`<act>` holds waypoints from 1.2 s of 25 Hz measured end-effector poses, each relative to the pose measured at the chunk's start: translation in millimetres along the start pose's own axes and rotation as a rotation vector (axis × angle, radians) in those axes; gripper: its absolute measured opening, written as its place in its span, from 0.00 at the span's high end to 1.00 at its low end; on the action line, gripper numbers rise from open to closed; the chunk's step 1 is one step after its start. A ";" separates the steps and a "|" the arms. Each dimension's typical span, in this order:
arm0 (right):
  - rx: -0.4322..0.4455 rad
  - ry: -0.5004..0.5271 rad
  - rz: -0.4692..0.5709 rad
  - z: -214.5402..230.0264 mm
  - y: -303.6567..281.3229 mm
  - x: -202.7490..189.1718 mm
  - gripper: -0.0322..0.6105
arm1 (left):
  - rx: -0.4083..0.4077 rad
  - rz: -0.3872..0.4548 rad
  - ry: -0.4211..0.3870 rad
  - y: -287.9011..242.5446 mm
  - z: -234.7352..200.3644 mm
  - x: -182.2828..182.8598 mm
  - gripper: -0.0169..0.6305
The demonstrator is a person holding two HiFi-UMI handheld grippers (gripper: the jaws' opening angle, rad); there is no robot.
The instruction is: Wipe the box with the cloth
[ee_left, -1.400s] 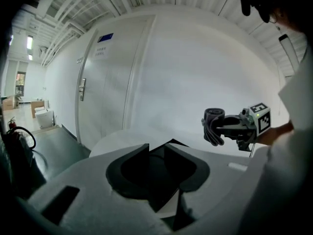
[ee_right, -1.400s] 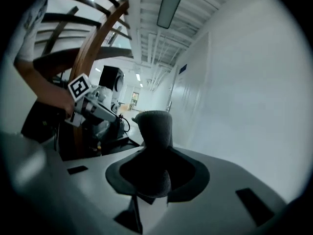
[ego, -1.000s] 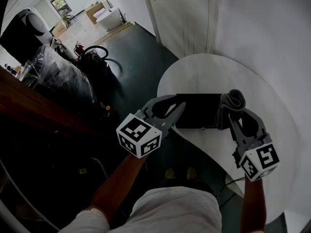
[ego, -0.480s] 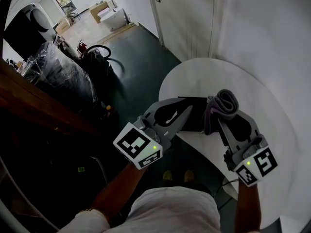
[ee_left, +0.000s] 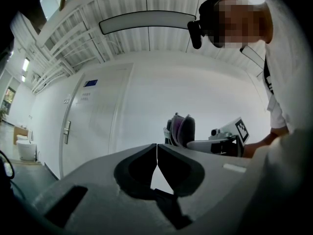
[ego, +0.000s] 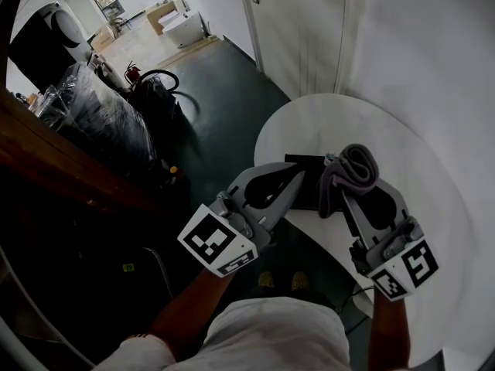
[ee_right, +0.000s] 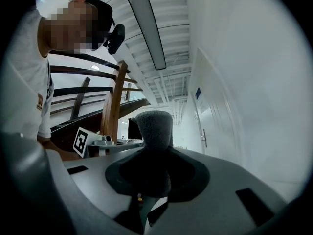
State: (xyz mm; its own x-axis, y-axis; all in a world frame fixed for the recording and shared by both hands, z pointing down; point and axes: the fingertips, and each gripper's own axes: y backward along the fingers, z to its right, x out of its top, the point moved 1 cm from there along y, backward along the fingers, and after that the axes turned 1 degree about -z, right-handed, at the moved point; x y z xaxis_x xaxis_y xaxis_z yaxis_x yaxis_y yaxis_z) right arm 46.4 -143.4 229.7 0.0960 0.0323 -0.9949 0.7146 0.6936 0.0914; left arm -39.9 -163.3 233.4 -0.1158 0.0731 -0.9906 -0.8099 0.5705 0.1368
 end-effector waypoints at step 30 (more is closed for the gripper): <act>0.004 -0.006 0.016 -7.3 4.0 -4.8 0.80 | -0.022 0.012 0.009 4.8 12.0 -3.9 0.95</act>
State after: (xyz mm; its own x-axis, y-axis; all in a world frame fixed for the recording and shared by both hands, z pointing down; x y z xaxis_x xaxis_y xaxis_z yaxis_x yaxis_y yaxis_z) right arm 43.7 -135.5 234.5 0.1115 0.0388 -0.9930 0.7157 0.6901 0.1073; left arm -36.4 -151.0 237.8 -0.1308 0.0724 -0.9888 -0.8205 0.5518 0.1490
